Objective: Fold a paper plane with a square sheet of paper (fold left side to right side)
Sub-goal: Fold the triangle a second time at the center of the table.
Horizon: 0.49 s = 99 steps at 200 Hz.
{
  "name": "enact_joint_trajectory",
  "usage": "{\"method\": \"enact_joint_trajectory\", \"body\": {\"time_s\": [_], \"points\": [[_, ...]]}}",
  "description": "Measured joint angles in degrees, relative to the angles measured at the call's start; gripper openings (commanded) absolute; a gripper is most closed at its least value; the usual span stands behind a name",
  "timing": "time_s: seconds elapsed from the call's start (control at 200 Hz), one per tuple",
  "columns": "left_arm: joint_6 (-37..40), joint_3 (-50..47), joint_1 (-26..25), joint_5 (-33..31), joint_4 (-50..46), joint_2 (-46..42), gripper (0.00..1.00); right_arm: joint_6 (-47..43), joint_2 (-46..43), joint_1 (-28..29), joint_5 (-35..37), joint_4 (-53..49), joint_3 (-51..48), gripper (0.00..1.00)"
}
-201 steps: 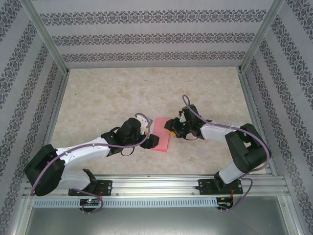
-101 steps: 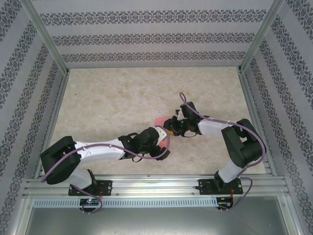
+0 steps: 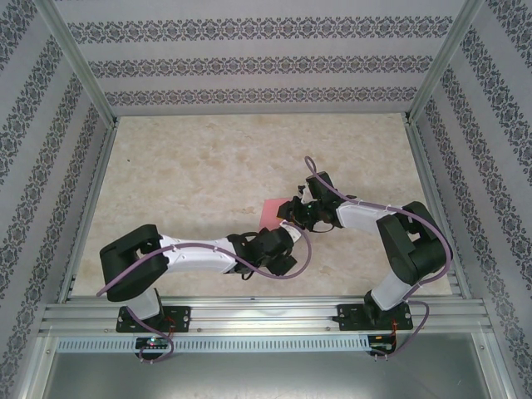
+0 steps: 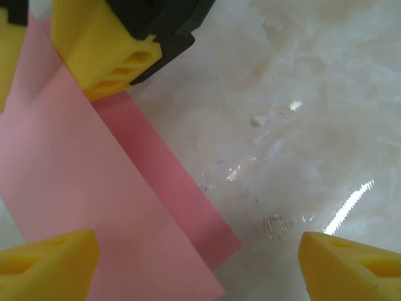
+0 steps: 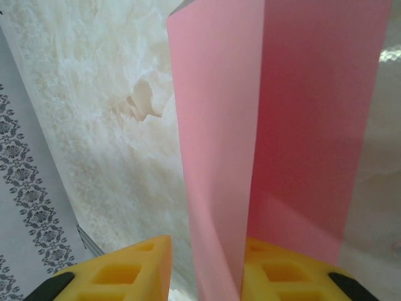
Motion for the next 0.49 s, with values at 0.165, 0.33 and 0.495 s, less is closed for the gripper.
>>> {"method": "enact_joint_trajectory", "body": {"time_s": [0.165, 0.33, 0.495], "points": [[-0.24, 0.94, -0.35, -1.49, -1.38, 1.29, 0.67, -0.04, 0.0, -0.35, 0.0, -0.11, 0.0, 0.31], [-0.42, 1.05, -0.39, -1.57, -2.32, 1.27, 0.46, -0.7, 0.0, -0.35, 0.04, -1.14, 0.0, 0.31], [-0.57, 1.68, -0.42, -1.53, -3.82, 0.52, 0.22, -1.62, 0.0, -0.35, 0.15, -2.38, 0.0, 0.31]]}}
